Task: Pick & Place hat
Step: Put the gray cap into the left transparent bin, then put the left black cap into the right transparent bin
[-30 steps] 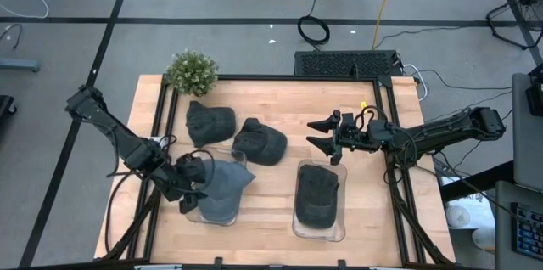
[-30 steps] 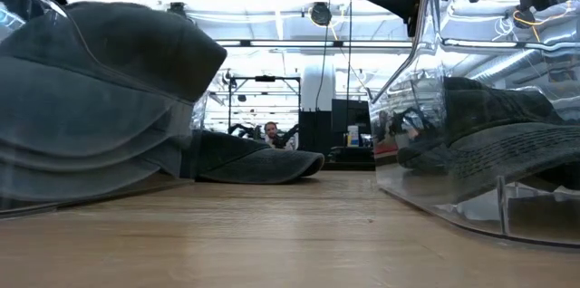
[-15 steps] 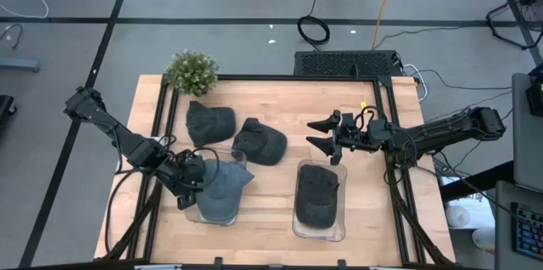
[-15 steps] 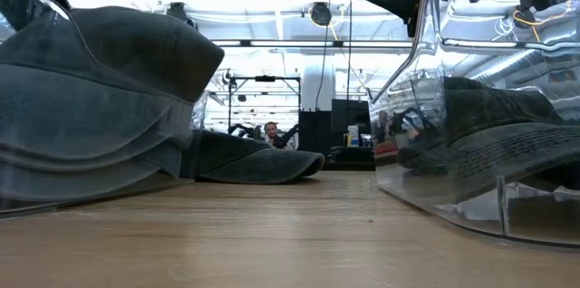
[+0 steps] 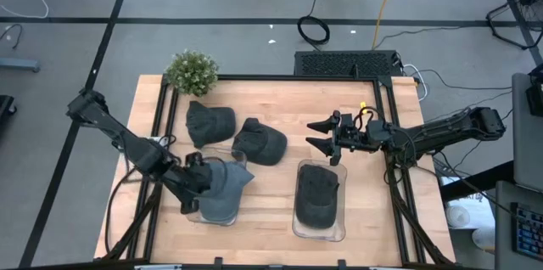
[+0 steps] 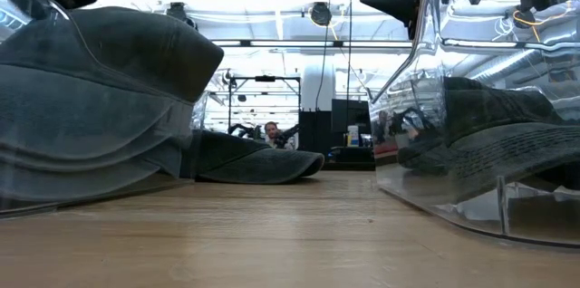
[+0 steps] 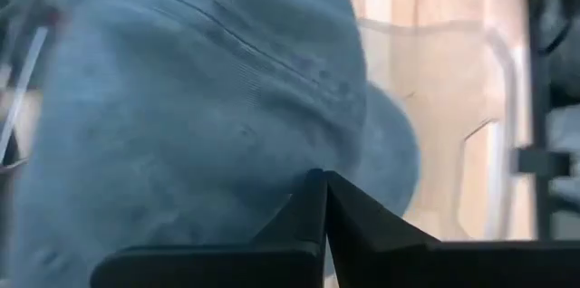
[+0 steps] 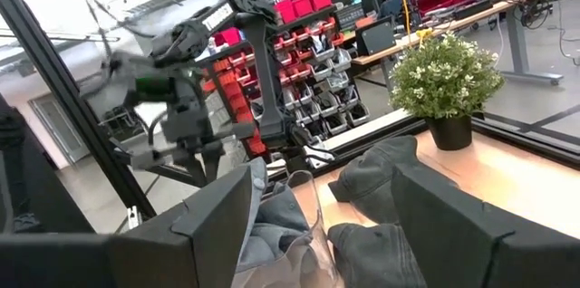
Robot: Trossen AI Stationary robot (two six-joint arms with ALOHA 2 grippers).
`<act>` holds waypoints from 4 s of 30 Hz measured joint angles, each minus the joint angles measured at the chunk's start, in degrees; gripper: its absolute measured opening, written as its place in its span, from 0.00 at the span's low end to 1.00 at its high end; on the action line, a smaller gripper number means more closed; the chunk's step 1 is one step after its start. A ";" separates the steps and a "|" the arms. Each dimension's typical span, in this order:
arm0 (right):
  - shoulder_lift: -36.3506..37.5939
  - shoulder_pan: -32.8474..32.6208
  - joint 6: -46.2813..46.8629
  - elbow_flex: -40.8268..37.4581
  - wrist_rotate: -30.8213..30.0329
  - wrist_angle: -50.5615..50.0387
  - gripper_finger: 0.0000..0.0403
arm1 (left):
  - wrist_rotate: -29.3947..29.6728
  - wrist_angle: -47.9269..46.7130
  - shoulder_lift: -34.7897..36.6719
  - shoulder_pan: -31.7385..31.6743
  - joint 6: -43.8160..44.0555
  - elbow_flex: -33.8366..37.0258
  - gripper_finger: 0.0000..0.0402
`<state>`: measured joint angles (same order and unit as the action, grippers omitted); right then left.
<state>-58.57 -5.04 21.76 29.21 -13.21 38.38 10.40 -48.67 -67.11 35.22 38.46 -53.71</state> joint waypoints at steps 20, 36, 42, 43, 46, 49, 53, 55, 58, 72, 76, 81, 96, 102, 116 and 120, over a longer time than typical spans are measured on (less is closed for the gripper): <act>0.00 0.00 -0.11 0.00 0.00 -0.07 0.63 | -11.42 17.58 -13.49 -4.70 -7.35 3.51 0.02; 0.00 0.00 0.02 0.00 0.00 -0.05 0.63 | -18.57 19.97 -8.42 -7.81 -4.04 7.19 0.02; 0.00 0.00 -0.03 0.00 0.02 -0.10 0.63 | -14.79 17.33 -2.76 -7.82 -4.13 4.65 0.01; 0.00 0.00 -0.03 0.00 0.00 -0.10 0.63 | -14.46 17.17 -1.78 -7.82 -4.44 4.49 0.01; 0.00 0.00 -0.05 0.00 0.02 -0.45 0.63 | -11.34 13.22 1.16 -7.77 -5.98 3.28 0.03; 0.00 0.00 -0.01 0.02 0.00 -1.12 0.63 | -1.96 1.30 4.98 -7.88 -5.07 0.49 0.01; -0.02 -0.33 -0.01 0.01 -0.07 -2.00 0.63 | 13.04 -13.65 10.02 -9.32 5.88 -2.76 0.03; -0.02 -0.75 -0.19 0.00 -0.07 -2.26 0.63 | 17.89 -17.46 12.09 -10.86 12.48 -3.19 0.06; -0.02 -1.72 -1.90 0.01 -0.09 -2.22 0.63 | 18.23 -21.34 13.60 -15.71 15.16 -3.17 0.13; -0.06 -6.74 -9.74 0.00 -0.17 -5.70 0.63 | 5.65 -21.27 -1.51 -53.20 -11.86 -3.06 0.71; -1.08 -8.91 -11.72 -0.02 -0.17 -7.18 0.63 | -1.82 -19.95 -7.30 -62.27 -28.07 -3.06 0.77; -1.89 -10.52 -14.39 -0.02 -0.17 -6.51 0.63 | -2.28 -20.12 -12.99 -69.27 -39.93 -3.06 0.78; -2.01 -13.89 -15.63 -0.02 -0.15 -6.96 0.63 | -8.58 -17.04 -19.09 -73.94 -47.44 -3.02 0.71; -2.01 -13.86 -15.17 -1.13 -0.17 -6.30 0.63 | -8.80 -17.68 -19.06 -73.32 -48.58 -2.83 0.70; -2.01 -13.84 -14.98 -1.27 -0.17 -4.69 0.63 | -6.88 -13.40 -19.06 -73.32 -48.38 6.32 0.43; -2.01 -13.84 -14.98 -1.27 -0.22 -3.88 0.63 | -3.32 -14.05 -19.04 -73.14 -48.58 6.22 0.18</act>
<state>-60.58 -18.87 6.79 27.94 -13.43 34.50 7.08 -62.72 -86.15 -37.93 -10.11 -47.49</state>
